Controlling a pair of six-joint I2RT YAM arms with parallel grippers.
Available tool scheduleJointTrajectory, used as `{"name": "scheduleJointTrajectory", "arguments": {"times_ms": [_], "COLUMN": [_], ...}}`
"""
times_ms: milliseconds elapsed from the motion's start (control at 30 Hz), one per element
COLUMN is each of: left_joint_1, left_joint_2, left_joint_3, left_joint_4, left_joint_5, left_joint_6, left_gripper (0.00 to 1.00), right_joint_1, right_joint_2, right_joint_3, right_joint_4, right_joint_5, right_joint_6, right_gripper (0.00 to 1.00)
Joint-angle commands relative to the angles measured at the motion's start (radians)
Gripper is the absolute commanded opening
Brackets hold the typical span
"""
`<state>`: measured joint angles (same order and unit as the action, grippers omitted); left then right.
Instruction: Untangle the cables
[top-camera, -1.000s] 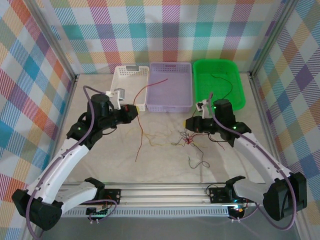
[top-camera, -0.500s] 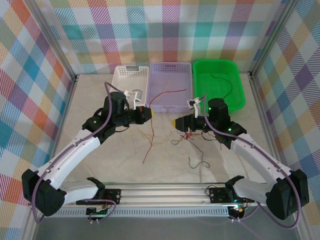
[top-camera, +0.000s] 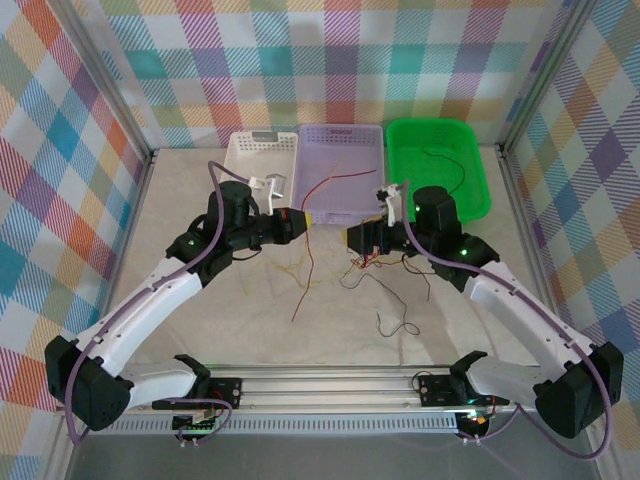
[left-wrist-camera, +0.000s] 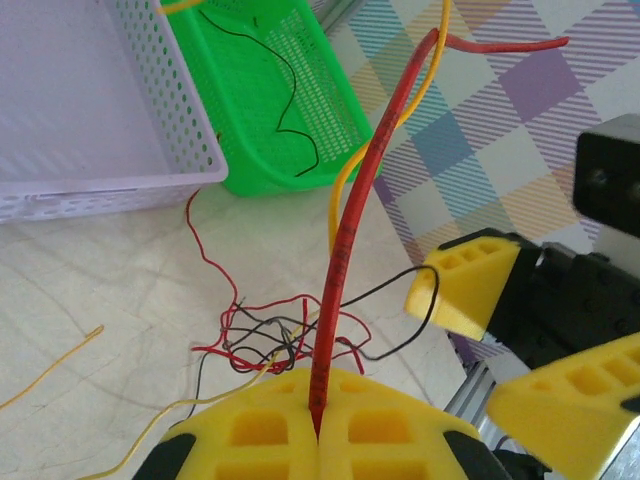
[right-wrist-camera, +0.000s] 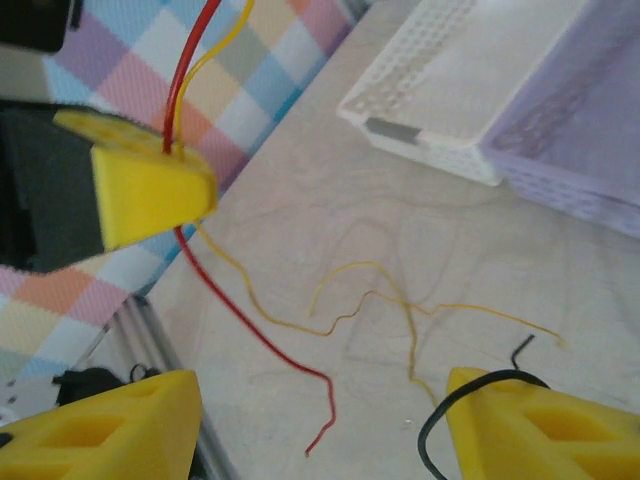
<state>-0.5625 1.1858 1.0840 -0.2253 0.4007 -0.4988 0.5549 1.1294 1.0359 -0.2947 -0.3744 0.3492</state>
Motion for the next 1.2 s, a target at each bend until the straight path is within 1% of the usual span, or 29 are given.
{"name": "scheduleJointTrajectory", "arguments": {"times_ms": [0,67,133,233,267,300,333,367,433,467,500,567,667,800,933,1067,1167], "left_joint_1": [-0.01,-0.012,-0.011,-0.013,-0.014,-0.015,-0.018,-0.022,-0.034,-0.04,-0.046,-0.055,-0.06,-0.062,-0.063,-0.066,-0.069], "left_joint_2": [0.003,0.0,-0.002,0.002,0.006,0.008,0.011,0.013,0.022,0.028,0.031,0.037,0.037,0.033,0.032,0.032,0.032], "left_joint_3": [0.041,0.045,0.052,0.068,0.071,0.071,0.07,0.068,0.068,0.068,0.068,0.069,0.076,0.073,0.059,0.057,0.06], "left_joint_4": [0.039,0.028,0.011,-0.013,-0.018,-0.013,-0.004,0.008,0.033,0.048,0.059,0.082,0.085,0.107,0.139,0.15,0.155], "left_joint_5": [0.011,0.007,0.003,-0.004,-0.006,-0.002,0.01,0.02,0.042,0.054,0.064,0.086,0.093,0.108,0.111,0.116,0.116], "left_joint_6": [-0.024,-0.02,-0.011,-0.002,-0.001,-0.002,-0.006,-0.01,-0.024,-0.033,-0.04,-0.056,-0.073,-0.106,-0.15,-0.177,-0.192], "left_gripper": [0.0,0.0,0.0,0.0,0.0,0.0,0.0,0.0,0.0,0.0,0.0,0.0,0.0,0.0,0.0,0.0,0.0], "right_joint_1": [0.009,0.008,0.008,0.009,0.008,0.009,0.01,0.011,0.015,0.028,0.042,0.077,0.088,0.092,0.098,0.123,0.149], "right_joint_2": [0.042,0.058,0.057,0.073,0.075,0.07,0.053,0.03,-0.02,-0.04,-0.05,-0.07,-0.075,-0.071,-0.036,-0.006,0.018], "right_joint_3": [0.109,0.15,0.168,0.206,0.217,0.222,0.211,0.181,0.104,0.066,0.042,-0.008,-0.061,-0.111,-0.126,-0.142,-0.146], "right_joint_4": [-0.298,-0.409,-0.482,-0.575,-0.594,-0.595,-0.563,-0.498,-0.327,-0.24,-0.181,-0.067,0.053,0.168,0.197,0.238,0.27], "right_joint_5": [0.203,0.261,0.281,0.24,0.221,0.2,0.153,0.079,-0.083,-0.143,-0.168,-0.179,-0.207,-0.198,-0.138,-0.113,-0.093], "right_joint_6": [-0.046,-0.04,-0.029,-0.039,-0.042,-0.041,-0.042,-0.039,-0.018,-0.009,-0.011,-0.035,-0.048,-0.048,-0.071,-0.091,-0.096], "right_gripper": [0.67,0.67,0.68,0.7,0.75,0.77,0.79,0.8,0.83,0.84,0.85,0.85,0.85,0.81,0.76,0.73,0.66]}}
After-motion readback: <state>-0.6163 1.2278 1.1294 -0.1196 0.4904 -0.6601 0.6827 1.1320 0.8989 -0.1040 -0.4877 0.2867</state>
